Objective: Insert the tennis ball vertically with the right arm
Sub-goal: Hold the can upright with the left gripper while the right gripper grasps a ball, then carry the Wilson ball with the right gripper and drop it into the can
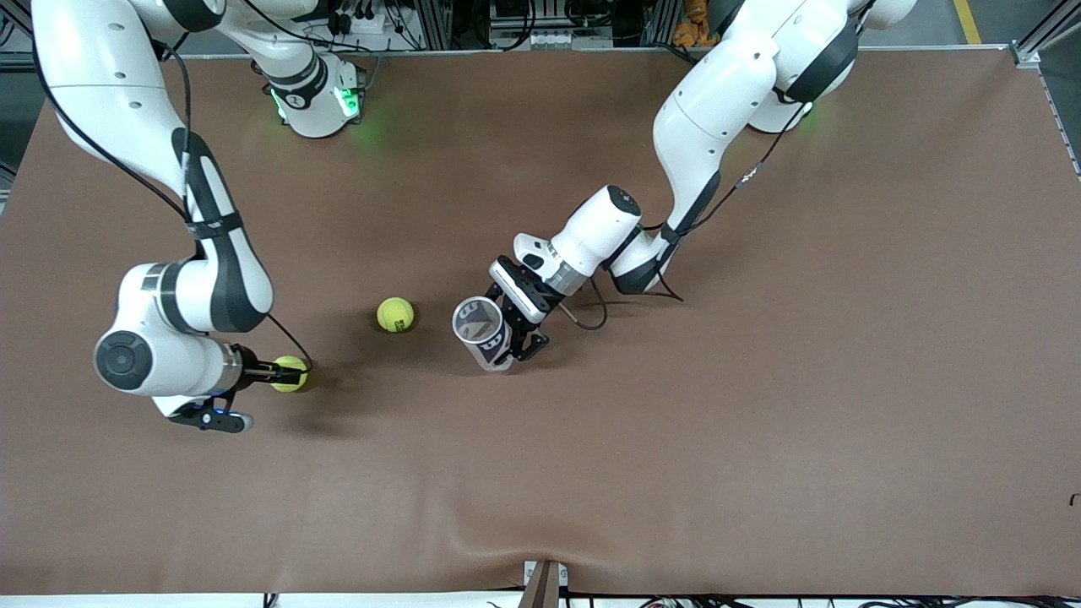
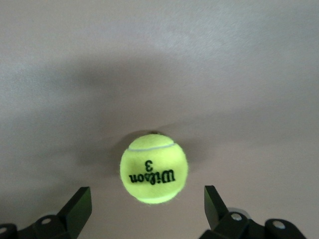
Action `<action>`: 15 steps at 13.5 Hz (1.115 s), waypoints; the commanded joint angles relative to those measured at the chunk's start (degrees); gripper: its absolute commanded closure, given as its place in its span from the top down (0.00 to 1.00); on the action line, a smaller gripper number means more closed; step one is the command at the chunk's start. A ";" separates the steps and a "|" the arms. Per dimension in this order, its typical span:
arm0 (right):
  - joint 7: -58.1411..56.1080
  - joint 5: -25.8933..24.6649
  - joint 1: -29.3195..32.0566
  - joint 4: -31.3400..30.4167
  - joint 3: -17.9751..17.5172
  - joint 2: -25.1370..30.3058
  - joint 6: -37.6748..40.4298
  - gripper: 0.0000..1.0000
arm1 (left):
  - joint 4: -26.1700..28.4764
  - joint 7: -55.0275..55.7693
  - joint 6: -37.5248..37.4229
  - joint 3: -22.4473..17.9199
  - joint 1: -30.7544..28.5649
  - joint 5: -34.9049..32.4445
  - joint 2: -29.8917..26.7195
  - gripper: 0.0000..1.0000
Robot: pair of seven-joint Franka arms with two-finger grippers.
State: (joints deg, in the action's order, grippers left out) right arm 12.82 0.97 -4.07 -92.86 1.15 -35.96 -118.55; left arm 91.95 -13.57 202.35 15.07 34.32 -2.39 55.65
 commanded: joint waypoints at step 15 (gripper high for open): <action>6.83 4.71 -0.59 3.09 -1.49 3.96 9.51 0.00 | -0.37 0.12 1.29 -0.04 0.75 0.54 3.06 0.72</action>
State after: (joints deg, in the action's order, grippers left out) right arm 15.19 2.14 -4.31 -94.02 1.10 -34.71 -117.17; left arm 92.00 -13.57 202.98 15.07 34.45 -2.39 58.17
